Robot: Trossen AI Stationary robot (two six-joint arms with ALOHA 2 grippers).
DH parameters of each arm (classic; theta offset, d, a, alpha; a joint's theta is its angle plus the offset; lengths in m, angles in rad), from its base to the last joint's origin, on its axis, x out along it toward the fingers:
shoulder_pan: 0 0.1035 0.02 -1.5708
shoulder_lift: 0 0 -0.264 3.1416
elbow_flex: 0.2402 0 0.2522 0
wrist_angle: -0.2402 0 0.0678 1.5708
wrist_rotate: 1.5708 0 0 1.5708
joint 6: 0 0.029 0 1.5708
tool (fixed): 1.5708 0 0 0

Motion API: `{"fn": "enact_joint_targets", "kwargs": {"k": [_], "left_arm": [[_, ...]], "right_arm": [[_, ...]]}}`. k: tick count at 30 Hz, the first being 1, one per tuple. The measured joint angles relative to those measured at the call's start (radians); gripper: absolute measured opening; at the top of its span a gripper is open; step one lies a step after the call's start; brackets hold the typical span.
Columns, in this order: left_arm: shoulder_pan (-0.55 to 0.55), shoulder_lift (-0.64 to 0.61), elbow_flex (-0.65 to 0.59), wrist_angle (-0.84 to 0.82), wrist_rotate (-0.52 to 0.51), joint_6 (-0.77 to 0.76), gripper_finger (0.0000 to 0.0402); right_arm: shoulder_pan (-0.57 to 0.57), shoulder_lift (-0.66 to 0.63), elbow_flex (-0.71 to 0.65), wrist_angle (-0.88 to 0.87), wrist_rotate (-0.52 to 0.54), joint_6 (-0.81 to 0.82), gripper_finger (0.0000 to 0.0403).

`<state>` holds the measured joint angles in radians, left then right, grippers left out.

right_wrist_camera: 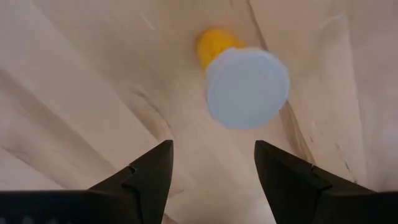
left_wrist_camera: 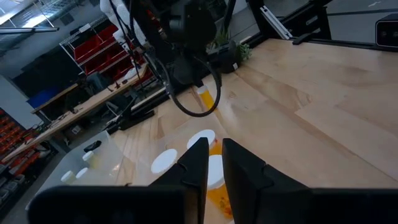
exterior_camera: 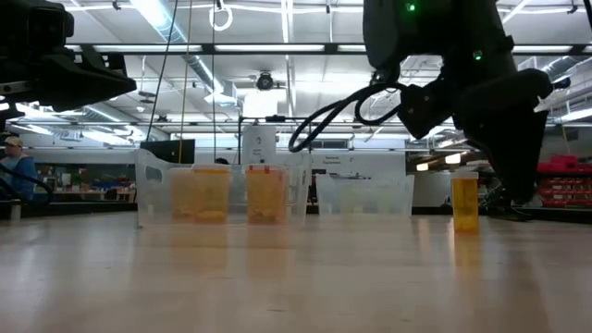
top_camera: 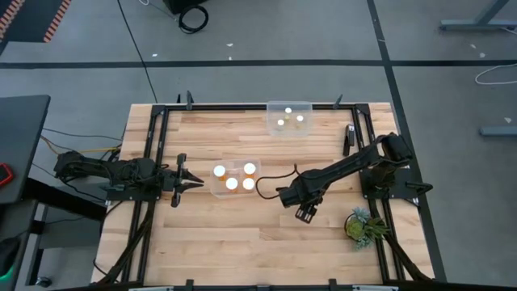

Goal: Pick and place medicine bottles into bin by pill shape (circle, oval)
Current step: Put the small orange pill bottle into the top transparent bin

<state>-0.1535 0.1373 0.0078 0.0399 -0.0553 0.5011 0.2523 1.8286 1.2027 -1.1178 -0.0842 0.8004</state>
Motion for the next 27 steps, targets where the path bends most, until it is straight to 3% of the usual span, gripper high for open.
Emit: {"fn": "enact_joint_targets", "kwargs": {"k": [13, 27], "left_arm": [[0.000, 0.000, 0.000, 0.000, 0.000, 0.000, 0.0051], [0.000, 0.000, 0.000, 0.000, 0.000, 0.000, 0.0057]], "right_arm": [[-0.083, 0.000, 0.000, 0.041, 0.032, -0.068, 0.0201], [-0.102, 0.000, 0.001, 0.079, 0.031, -0.095, 0.0200]]}}
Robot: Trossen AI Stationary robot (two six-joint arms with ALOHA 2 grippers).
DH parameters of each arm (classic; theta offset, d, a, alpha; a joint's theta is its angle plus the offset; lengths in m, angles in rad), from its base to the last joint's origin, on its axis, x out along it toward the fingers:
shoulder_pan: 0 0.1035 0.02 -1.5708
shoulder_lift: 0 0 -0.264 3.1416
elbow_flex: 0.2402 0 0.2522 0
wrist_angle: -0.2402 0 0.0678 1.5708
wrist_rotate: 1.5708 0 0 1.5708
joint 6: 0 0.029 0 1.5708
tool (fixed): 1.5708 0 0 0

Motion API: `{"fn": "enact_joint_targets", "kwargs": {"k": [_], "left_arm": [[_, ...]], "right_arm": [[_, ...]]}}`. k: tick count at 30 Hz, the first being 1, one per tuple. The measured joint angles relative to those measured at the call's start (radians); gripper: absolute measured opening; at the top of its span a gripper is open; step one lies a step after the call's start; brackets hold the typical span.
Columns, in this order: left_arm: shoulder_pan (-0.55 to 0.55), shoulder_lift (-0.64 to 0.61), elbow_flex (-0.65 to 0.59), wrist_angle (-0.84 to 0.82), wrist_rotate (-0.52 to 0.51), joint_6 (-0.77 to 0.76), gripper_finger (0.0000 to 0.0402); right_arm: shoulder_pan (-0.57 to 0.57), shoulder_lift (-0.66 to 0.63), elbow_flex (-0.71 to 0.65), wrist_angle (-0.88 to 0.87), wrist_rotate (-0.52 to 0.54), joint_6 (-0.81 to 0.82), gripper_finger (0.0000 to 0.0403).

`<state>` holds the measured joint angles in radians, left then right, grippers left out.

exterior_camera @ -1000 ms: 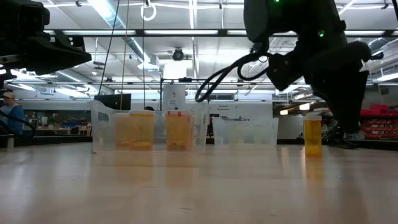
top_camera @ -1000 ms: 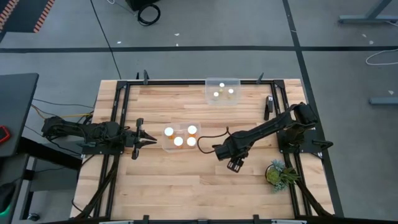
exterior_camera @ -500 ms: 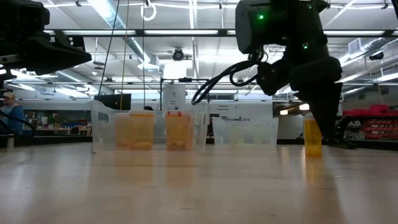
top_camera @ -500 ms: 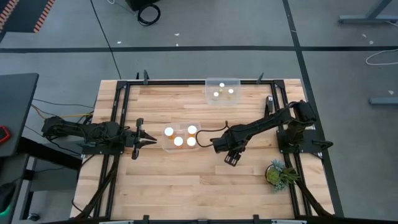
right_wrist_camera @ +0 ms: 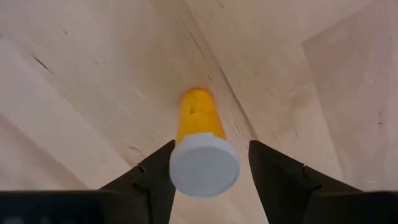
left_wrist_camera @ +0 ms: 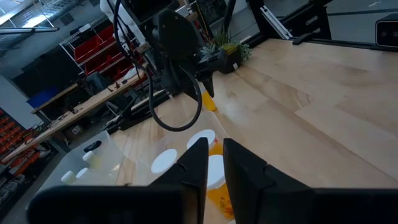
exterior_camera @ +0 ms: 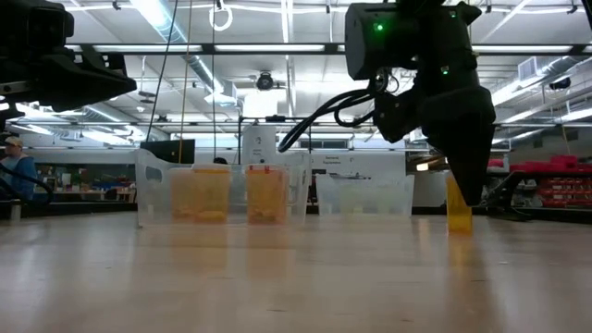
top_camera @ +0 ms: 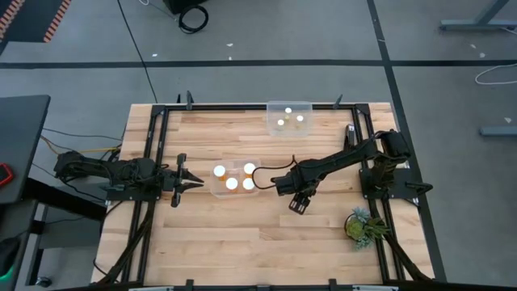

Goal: Pick and place medicine bottles into bin by pill shape (circle, oval)
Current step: Put the small orange pill bottle into the top transparent bin

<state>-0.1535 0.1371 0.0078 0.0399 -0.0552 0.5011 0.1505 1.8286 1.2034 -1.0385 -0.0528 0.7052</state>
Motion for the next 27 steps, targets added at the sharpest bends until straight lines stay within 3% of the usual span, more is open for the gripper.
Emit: {"fn": "enact_joint_targets", "kwargs": {"k": [13, 27], "left_arm": [[0.000, 0.000, 0.000, 0.000, 0.000, 0.000, 0.0059], [0.000, 0.000, 0.000, 0.000, 0.000, 0.000, 0.0051]], "right_arm": [[0.000, 0.000, 0.000, 0.055, 0.000, -0.018, 0.0194], [-0.001, 0.000, 0.000, 0.055, 0.000, -0.040, 0.0113]]}}
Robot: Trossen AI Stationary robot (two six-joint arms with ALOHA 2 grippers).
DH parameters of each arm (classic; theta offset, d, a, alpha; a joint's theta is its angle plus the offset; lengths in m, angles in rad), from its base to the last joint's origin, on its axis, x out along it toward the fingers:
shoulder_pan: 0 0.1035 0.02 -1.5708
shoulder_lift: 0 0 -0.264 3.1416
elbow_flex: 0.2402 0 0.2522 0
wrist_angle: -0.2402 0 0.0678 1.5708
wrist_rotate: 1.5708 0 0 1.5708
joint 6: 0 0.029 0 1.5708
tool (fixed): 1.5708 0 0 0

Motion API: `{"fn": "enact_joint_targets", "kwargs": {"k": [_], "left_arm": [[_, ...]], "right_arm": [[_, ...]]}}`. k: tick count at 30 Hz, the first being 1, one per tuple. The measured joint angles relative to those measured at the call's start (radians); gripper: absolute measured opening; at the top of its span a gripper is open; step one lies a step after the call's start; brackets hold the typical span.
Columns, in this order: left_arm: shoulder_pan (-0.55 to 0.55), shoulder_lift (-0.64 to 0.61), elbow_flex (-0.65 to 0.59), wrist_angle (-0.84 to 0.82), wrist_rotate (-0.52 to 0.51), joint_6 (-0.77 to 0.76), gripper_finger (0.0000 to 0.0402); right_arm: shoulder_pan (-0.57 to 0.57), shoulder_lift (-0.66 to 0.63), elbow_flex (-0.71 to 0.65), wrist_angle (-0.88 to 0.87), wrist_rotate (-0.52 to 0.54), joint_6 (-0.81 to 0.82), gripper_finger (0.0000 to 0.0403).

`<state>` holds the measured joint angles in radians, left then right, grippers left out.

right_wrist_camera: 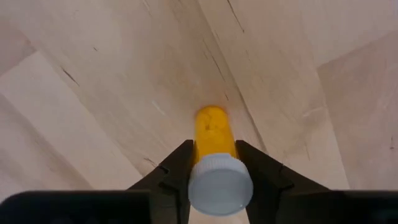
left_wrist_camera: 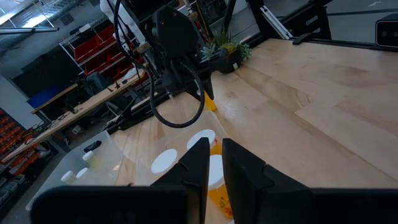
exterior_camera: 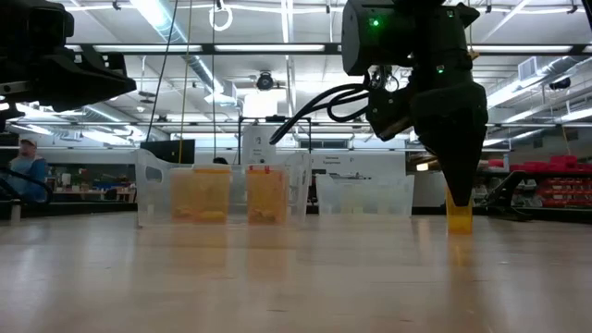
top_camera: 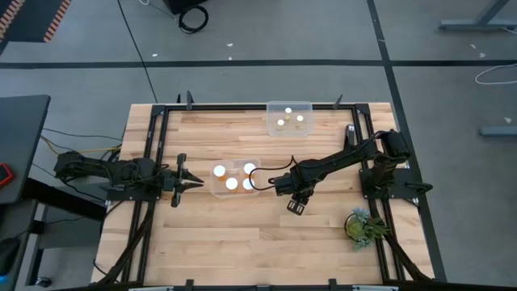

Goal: Pick and place medicine bottles into bin by pill shape (circle, oval)
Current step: Put the small orange pill bottle into the top transparent bin

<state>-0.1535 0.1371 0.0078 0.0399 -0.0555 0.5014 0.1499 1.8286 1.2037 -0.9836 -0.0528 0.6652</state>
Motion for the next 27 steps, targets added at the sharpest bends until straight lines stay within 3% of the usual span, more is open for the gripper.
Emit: {"fn": "enact_joint_targets", "kwargs": {"k": [8, 27], "left_arm": [[0.000, 0.000, 0.000, 0.000, 0.000, 0.000, 0.0057], [0.000, 0.000, 0.000, 0.000, 0.000, 0.000, 0.0060]], "right_arm": [[-0.050, -0.020, 0.000, -0.005, 0.005, -0.070, 0.0127], [-0.237, -0.292, 0.002, -0.013, 0.140, -0.161, 0.0120]]}}
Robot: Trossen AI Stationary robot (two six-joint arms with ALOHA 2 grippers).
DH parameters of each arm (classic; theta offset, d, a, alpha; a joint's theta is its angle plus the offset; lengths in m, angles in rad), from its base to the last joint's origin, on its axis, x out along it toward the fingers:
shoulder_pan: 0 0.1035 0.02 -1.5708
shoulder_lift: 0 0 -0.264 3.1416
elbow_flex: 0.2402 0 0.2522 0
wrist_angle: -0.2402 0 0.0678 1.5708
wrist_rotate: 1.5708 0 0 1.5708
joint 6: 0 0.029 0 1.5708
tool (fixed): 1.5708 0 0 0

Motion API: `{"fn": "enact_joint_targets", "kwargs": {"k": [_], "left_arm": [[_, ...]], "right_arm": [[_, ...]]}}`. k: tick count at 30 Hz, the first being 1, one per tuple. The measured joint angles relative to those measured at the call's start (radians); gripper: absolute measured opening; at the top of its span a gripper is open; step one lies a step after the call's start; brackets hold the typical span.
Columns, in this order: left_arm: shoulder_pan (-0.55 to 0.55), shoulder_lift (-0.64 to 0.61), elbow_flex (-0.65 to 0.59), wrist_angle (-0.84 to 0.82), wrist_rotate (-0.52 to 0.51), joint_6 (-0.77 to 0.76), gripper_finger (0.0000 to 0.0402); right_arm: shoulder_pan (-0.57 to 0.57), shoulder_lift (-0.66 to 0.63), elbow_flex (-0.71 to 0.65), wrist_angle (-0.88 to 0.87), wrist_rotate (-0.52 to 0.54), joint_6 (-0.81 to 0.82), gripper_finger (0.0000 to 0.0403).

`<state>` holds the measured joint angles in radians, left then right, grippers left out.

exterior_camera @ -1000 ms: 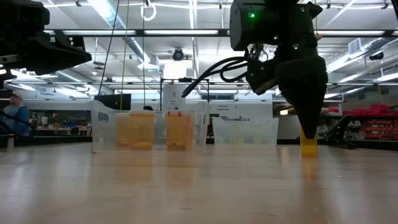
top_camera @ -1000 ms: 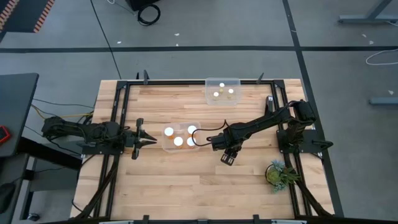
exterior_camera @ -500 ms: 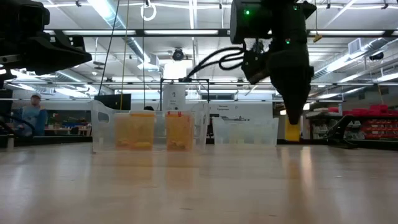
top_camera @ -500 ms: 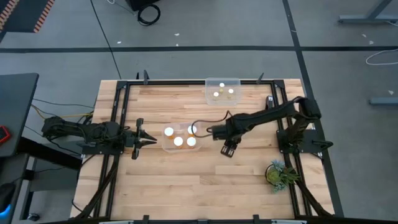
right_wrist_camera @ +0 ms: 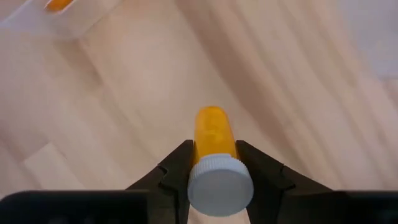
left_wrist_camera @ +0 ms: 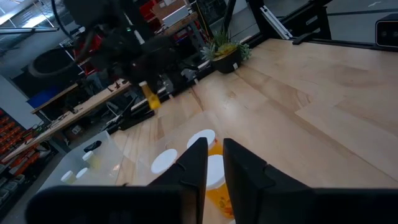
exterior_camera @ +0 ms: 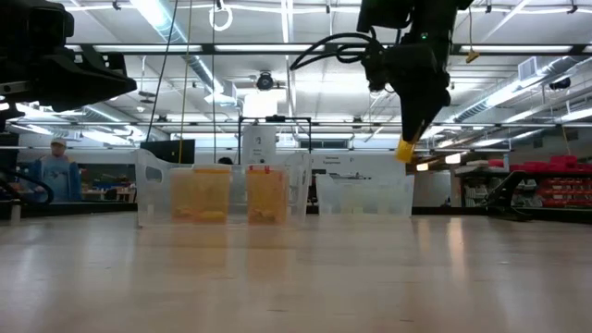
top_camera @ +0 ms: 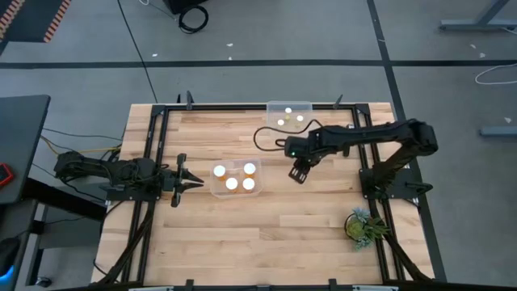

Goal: Pick and place medicine bottles into bin by pill shape (circle, oval)
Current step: Put the small orange pill bottle into the top transparent bin

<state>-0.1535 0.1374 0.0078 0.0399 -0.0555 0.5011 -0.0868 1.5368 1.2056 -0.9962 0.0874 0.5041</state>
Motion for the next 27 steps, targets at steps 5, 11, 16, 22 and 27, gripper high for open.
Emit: {"fn": "enact_joint_targets", "kwargs": {"k": [5, 11, 16, 22, 27], "left_arm": [[0.000, 0.000, 0.000, 0.000, 0.000, 0.000, 0.0059], [0.000, 0.000, 0.000, 0.000, 0.000, 0.000, 0.0051], [0.000, 0.000, 0.000, 0.000, 0.000, 0.000, 0.0054], [0.000, 0.000, 0.000, 0.000, 0.000, 0.000, 0.0060], [0.000, 0.000, 0.000, 0.000, 0.000, 0.000, 0.0053]], "right_arm": [[-0.050, 0.007, 0.036, -0.001, 0.039, -0.066, 0.0120], [-0.119, 0.068, 0.138, -0.001, 0.054, -0.178, 0.0121], [-0.176, 0.145, 0.238, -0.026, 0.070, -0.283, 0.0121], [-0.260, 0.227, 0.334, -0.064, 0.070, -0.373, 0.0121], [-0.326, 0.272, 0.376, -0.076, 0.078, -0.420, 0.0121]]}}
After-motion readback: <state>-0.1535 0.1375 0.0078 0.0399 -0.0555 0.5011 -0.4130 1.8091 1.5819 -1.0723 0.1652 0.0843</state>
